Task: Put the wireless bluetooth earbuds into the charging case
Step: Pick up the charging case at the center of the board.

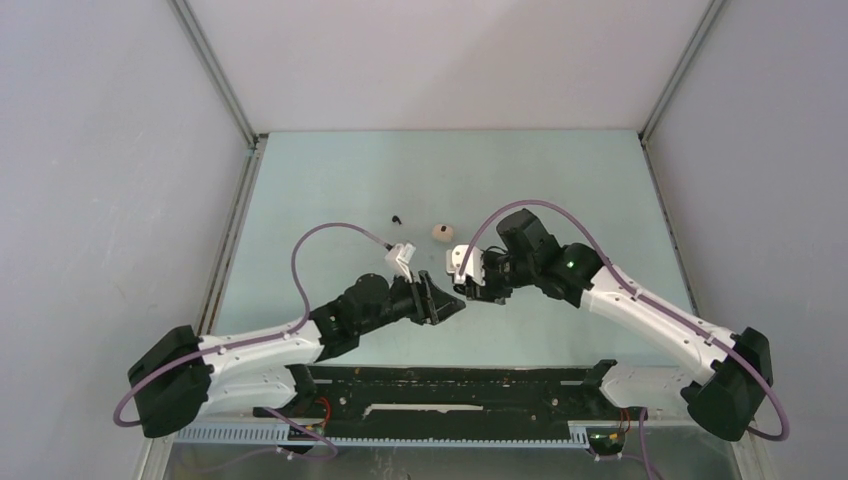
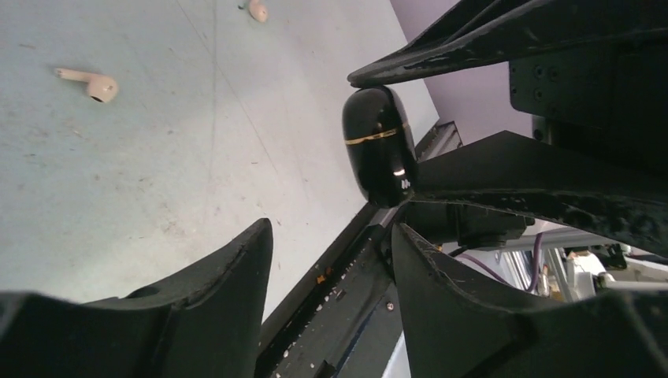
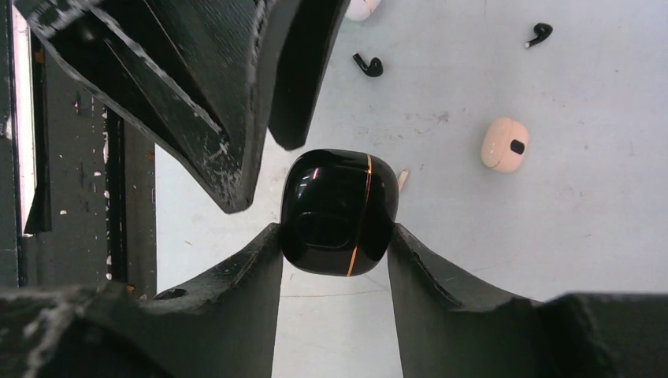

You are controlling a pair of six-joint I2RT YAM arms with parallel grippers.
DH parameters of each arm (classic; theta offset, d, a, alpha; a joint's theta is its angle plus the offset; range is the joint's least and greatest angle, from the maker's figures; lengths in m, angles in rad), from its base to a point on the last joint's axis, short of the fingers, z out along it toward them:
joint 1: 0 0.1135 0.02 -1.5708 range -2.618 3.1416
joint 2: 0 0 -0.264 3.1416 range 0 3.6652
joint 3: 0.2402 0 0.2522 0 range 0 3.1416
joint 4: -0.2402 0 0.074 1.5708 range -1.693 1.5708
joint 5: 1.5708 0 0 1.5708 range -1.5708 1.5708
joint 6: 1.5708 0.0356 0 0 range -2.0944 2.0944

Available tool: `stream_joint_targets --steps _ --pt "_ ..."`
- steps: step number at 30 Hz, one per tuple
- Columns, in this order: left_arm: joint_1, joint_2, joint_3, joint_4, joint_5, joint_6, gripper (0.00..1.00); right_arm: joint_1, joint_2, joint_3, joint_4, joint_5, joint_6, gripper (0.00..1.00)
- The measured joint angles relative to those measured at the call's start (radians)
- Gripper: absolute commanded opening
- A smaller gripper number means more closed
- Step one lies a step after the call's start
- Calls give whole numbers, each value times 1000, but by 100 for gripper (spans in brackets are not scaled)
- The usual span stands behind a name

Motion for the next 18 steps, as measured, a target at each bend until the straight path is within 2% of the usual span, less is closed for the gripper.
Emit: stream_joint_targets --steps 3,7,12,18 --pt "5 53 8 48 46 -32 56 6 -15 -2 0 0 -9 31" --pt "6 98 11 112 98 -63 57 16 -19 -16 0 3 -19 31" --pt "16 93 11 138 116 -75 57 19 -19 -39 -1 10 -33 31" --pt "51 50 11 139 117 -81 52 19 -23 -47 -1 2 -42 31"
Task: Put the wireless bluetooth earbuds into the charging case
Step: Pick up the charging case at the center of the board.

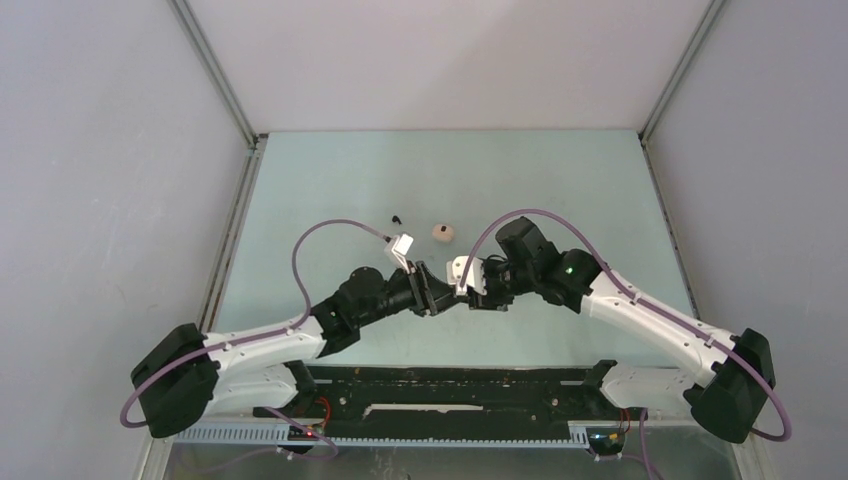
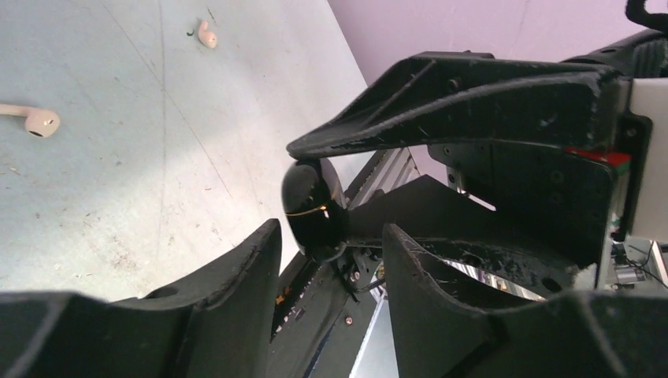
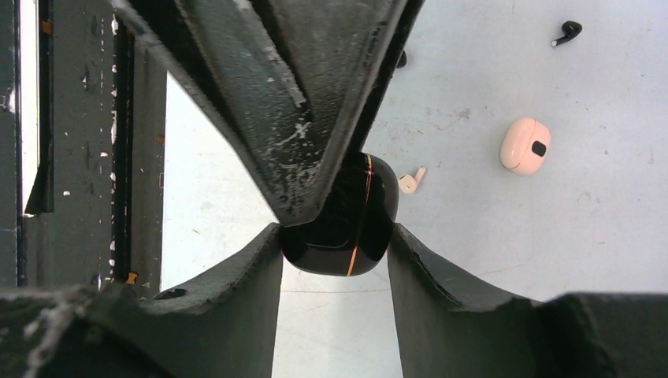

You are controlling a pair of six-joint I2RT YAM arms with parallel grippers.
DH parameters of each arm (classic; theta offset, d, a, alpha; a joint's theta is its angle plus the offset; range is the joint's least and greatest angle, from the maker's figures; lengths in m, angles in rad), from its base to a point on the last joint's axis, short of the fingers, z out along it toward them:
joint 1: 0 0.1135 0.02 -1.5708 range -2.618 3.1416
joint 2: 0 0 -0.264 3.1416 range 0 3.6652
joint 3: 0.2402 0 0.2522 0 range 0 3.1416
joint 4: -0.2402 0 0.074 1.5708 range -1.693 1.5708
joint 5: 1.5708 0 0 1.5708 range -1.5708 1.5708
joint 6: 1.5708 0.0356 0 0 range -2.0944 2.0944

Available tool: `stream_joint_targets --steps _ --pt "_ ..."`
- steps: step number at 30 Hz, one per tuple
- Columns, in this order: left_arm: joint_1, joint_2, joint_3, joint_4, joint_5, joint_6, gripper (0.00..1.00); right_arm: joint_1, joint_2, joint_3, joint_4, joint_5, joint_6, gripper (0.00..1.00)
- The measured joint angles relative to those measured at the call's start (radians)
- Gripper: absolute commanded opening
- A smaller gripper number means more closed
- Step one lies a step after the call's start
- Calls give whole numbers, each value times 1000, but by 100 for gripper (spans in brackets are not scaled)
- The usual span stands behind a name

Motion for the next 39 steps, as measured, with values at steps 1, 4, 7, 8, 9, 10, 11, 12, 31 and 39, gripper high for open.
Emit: stream_joint_targets --steps 1,4,7,8,9,10,11,12,31,39 --pt "3 1 0 0 1 -3 51 1 -2 0 0 -2 -1 31" --pt "8 21 0 16 15 -17 49 5 -8 0 0 -7 -2 32" --pt "8 60 0 31 38 -33 46 6 -13 0 0 -9 -2 32" --pt "8 72 0 33 45 -39 45 7 -14 0 0 -8 -3 32" --pt "8 82 0 42 53 -45 44 7 -14 -1 -5 -8 -3 32" --pt "8 89 0 52 61 -47 41 8 -15 -1 -8 -8 -3 32" --pt "8 93 0 58 68 -53 39 8 -15 -1 -8 -8 -3 33" --pt "8 95 0 63 71 -55 37 8 -15 -1 -9 -8 -3 33" --pt "28 96 -134 278 121 90 4 -216 -92 -1 -60 -287 11 76" --pt "-37 92 -294 545 158 385 7 -329 -63 -1 -169 -551 45 60"
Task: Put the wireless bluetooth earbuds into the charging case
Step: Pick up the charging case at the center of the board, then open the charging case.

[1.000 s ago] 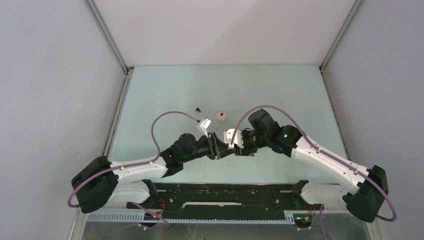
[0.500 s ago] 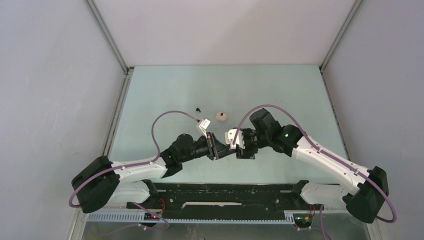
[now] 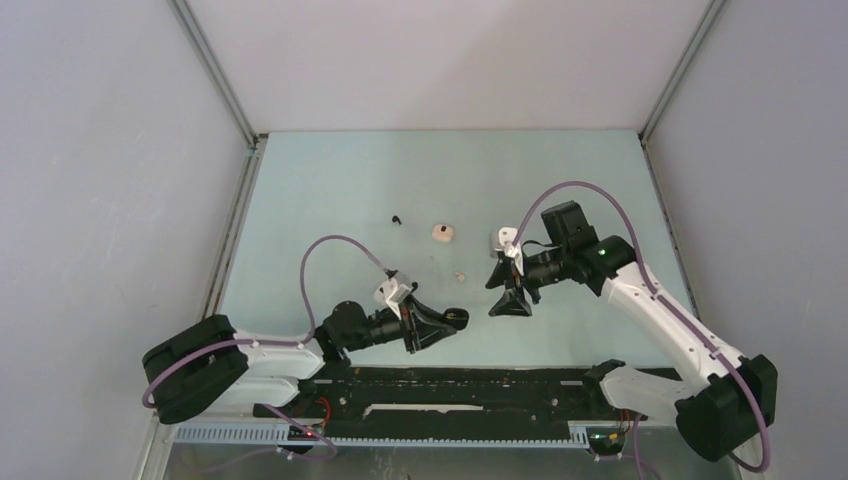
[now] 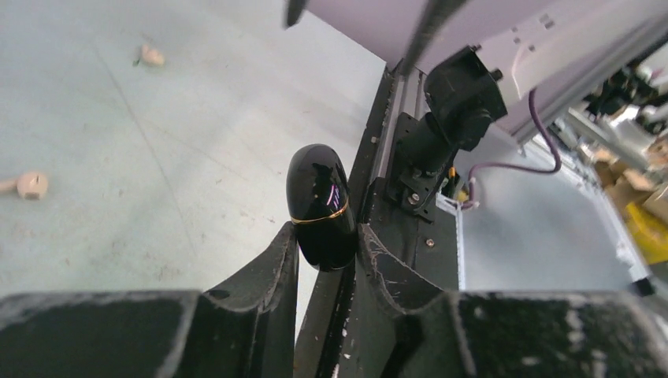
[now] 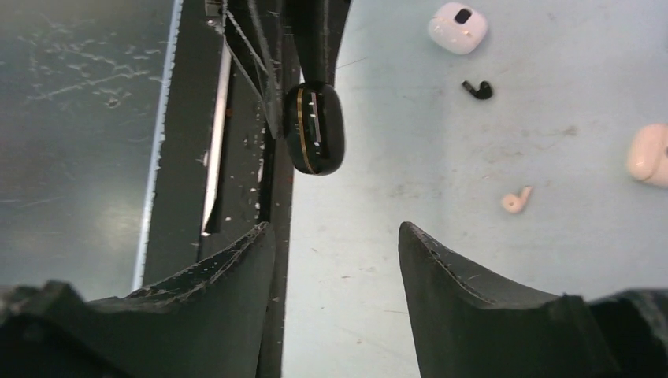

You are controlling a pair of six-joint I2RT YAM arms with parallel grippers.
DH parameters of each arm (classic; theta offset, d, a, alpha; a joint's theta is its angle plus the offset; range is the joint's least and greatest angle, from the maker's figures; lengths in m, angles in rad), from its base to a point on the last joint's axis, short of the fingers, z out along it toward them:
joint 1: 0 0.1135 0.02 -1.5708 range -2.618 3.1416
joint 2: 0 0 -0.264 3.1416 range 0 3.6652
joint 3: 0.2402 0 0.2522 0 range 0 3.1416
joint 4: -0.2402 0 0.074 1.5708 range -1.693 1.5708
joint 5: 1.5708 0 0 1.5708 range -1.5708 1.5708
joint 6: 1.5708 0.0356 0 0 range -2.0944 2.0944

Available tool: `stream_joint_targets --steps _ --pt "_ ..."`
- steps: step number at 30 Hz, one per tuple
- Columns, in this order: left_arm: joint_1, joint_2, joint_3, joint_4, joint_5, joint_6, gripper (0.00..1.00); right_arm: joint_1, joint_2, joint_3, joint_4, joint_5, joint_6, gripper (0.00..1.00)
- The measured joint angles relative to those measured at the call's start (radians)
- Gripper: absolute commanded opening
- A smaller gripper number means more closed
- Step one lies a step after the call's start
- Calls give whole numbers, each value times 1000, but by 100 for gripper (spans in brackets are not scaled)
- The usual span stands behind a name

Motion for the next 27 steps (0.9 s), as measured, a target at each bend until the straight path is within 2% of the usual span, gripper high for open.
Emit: stream_joint_targets --steps 6,11,18,27 --pt "-69 -22 -3 19 8 226 7 -14 51 0 -20 -53 18 60" --pt "-87 -23 -2 15 6 322 6 39 83 0 -24 -51 16 55" --pt "-101 2 6 25 6 377 6 120 140 0 -24 -21 14 53" --pt "-109 80 21 74 7 374 5 188 188 0 -18 31 11 44"
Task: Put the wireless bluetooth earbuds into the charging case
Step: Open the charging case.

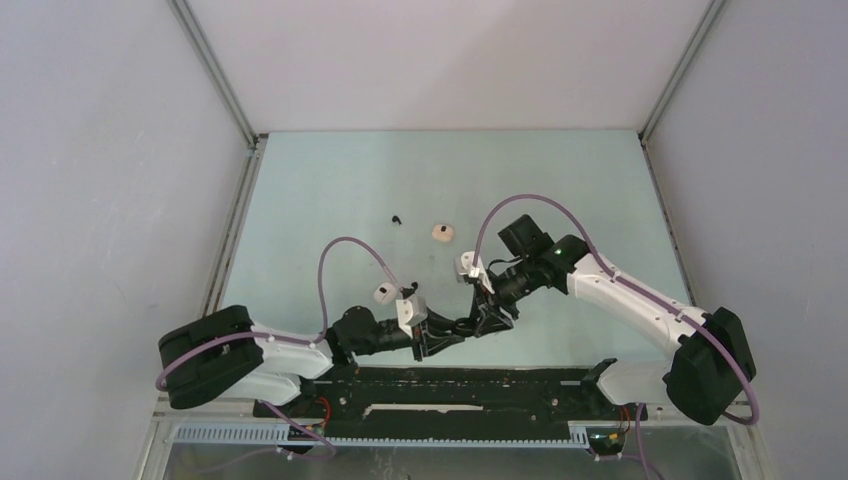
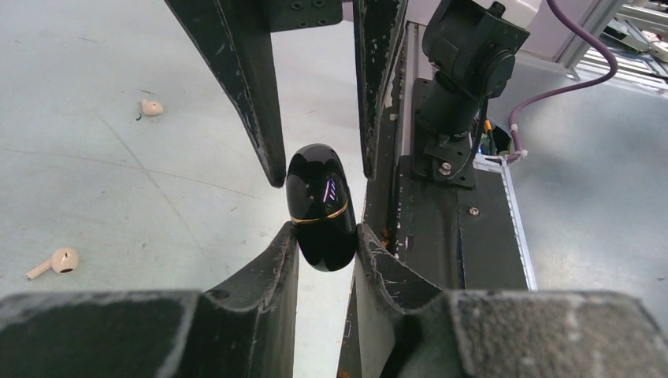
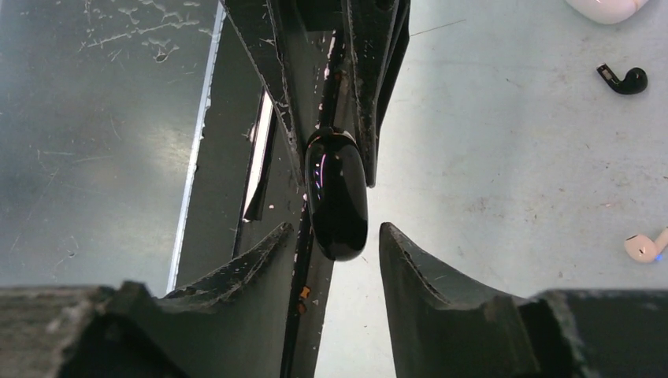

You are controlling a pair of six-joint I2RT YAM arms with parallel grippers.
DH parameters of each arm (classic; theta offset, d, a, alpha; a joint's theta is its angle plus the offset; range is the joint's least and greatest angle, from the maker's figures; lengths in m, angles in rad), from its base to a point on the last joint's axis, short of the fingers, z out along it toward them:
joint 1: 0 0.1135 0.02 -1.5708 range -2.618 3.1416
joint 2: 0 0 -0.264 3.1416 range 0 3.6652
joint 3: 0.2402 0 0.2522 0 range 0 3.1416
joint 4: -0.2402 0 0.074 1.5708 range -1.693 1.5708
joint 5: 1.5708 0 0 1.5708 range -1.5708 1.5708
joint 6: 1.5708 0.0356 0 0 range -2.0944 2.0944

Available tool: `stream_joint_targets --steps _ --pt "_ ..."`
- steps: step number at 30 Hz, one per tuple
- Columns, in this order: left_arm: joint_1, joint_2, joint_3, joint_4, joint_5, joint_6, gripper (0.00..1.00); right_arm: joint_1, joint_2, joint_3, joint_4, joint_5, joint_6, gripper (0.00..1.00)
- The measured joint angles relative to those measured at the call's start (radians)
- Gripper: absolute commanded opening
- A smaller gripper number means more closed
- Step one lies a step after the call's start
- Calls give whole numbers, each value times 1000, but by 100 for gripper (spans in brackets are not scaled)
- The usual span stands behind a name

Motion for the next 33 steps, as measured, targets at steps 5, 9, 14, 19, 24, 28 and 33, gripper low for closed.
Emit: stream_joint_targets --steps 5,9,14,19,24,28,33 --pt "-1 29 19 23 1 -2 8 16 7 0 6 15 -6 20" --pt "-3 50 25 23 -4 -2 28 17 10 0 3 33 -9 7" --pt "-6 56 47 -24 -34 4 41 24 11 0 4 72 -14 5" --pt "-21 61 68 -67 -63 30 36 55 12 0 8 127 -21 4" --pt "-35 82 85 -98 -77 54 36 76 17 0 8 179 -26 4" --pt "-43 92 92 -112 -92 72 37 82 20 0 7 201 -29 4" --pt "-48 98 92 -120 -107 88 41 86 20 0 10 216 -29 4"
